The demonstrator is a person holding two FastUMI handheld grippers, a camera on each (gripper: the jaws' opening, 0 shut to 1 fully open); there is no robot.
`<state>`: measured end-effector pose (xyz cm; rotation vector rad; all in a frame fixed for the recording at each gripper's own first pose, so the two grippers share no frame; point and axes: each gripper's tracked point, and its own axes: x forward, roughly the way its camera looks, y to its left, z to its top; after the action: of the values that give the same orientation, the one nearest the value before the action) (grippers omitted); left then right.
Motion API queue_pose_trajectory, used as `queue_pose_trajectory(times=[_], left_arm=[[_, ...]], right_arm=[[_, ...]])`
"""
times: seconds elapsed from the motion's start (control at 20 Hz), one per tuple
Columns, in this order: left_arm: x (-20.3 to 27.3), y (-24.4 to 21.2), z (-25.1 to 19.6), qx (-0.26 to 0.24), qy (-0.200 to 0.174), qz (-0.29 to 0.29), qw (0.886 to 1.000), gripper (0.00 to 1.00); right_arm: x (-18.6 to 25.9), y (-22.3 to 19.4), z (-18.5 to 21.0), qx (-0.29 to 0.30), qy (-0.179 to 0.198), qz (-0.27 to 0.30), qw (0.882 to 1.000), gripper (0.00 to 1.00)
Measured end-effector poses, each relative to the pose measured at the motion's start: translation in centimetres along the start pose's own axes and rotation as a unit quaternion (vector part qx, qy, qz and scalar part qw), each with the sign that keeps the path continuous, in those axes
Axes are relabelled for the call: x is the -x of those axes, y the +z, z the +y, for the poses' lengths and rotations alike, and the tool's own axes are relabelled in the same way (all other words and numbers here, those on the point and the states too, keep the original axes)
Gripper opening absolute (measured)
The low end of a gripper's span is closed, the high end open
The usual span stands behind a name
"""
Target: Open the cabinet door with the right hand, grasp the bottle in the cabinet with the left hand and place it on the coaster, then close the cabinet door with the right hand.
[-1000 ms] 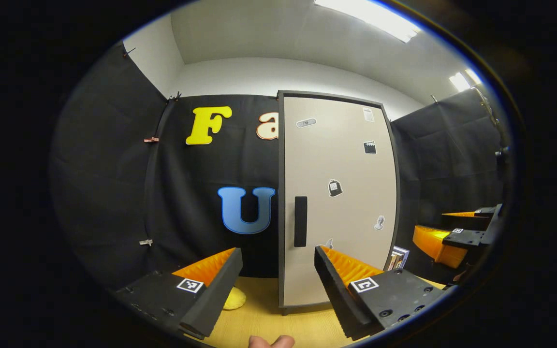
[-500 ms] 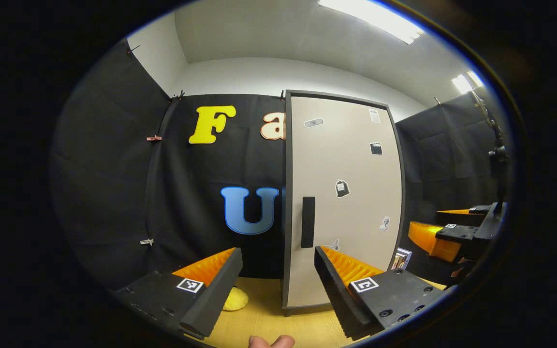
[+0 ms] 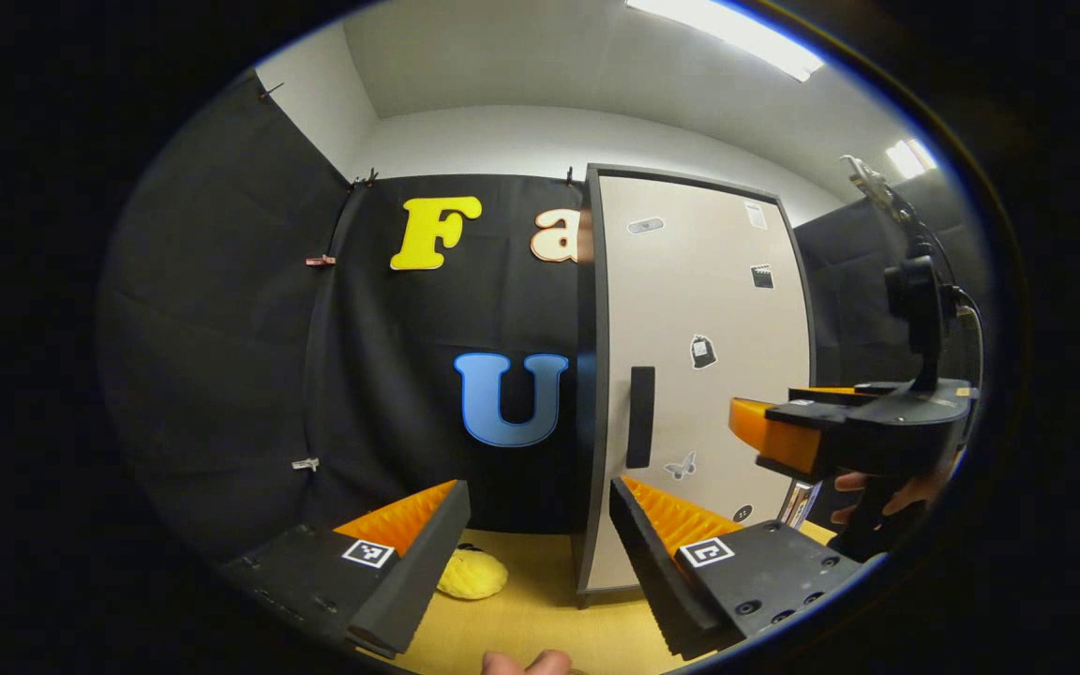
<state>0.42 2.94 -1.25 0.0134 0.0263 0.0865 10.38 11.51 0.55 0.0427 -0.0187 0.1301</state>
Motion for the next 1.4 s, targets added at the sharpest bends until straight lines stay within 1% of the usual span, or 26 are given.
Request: queue_pose_trajectory(times=[0.2,0.45,0.65,0.75,0.8,0.85,0.9,0.95,1.0,1.05,1.1,1.15,1.2,1.25,1.3,1.4], left_arm=[[0.1,-0.6,1.0,-0.008,0.012,0.006,1.000,0.95],[-0.6,-2.1,2.6,-0.005,0.023,0.021,0.999,0.94],[-0.8,-3.0,3.3,0.000,0.033,0.031,0.999,0.95],[-1.1,-3.0,3.7,0.002,0.037,0.034,0.999,0.95],[-1.1,-3.3,3.8,0.003,0.038,0.034,0.999,0.95],[-1.1,-3.4,3.9,0.004,0.040,0.036,0.999,0.95],[-1.2,-3.6,4.1,0.006,0.044,0.037,0.998,0.95],[-1.2,-3.7,4.3,0.009,0.047,0.039,0.998,0.95],[-1.2,-3.6,4.3,0.012,0.050,0.039,0.998,0.95],[-1.2,-3.5,4.4,0.014,0.053,0.039,0.998,0.95],[-1.3,-3.6,4.5,0.016,0.055,0.040,0.998,0.95],[-1.2,-3.6,4.6,0.015,0.057,0.041,0.997,0.95],[-0.8,-3.4,4.7,0.015,0.061,0.041,0.997,0.95],[-0.5,-3.1,4.9,0.014,0.064,0.038,0.997,0.95],[0.2,-3.0,4.7,0.014,0.066,0.036,0.997,0.95],[1.1,-2.8,4.6,0.013,0.071,0.031,0.997,0.95]], right_arm=[[-3.7,-0.5,2.4,0.004,0.011,-0.005,1.000,0.97],[-8.1,-1.9,4.9,0.010,0.023,0.003,1.000,0.97],[-10.9,-3.2,5.8,0.013,0.019,0.010,1.000,0.97],[-11.8,-3.9,5.8,0.007,0.011,0.019,1.000,0.94],[-12.3,-4.2,5.9,0.004,0.008,0.020,1.000,0.87],[-12.9,-4.3,5.9,0.003,0.010,0.019,1.000,0.74],[-13.6,-4.5,5.8,0.005,0.005,0.019,1.000,0.63],[-13.3,-4.9,5.7,0.002,0.004,0.028,1.000,0.58],[-13.1,-4.8,6.3,-0.008,0.013,0.024,1.000,0.51],[-13.1,-4.9,6.0,-0.015,0.004,0.023,1.000,0.51],[-13.6,-4.8,5.6,-0.019,0.005,0.019,1.000,0.39],[-14.0,-5.0,5.5,-0.028,0.005,0.017,0.999,0.39],[-13.4,-4.7,5.6,-0.034,0.008,0.016,0.999,0.29],[-13.3,-4.8,5.9,-0.034,0.014,0.016,0.999,0.29],[-13.1,-4.8,5.8,-0.029,0.018,0.017,0.999,0.22],[-12.5,-4.7,6.0,-0.027,0.030,0.022,0.999,0.21]])
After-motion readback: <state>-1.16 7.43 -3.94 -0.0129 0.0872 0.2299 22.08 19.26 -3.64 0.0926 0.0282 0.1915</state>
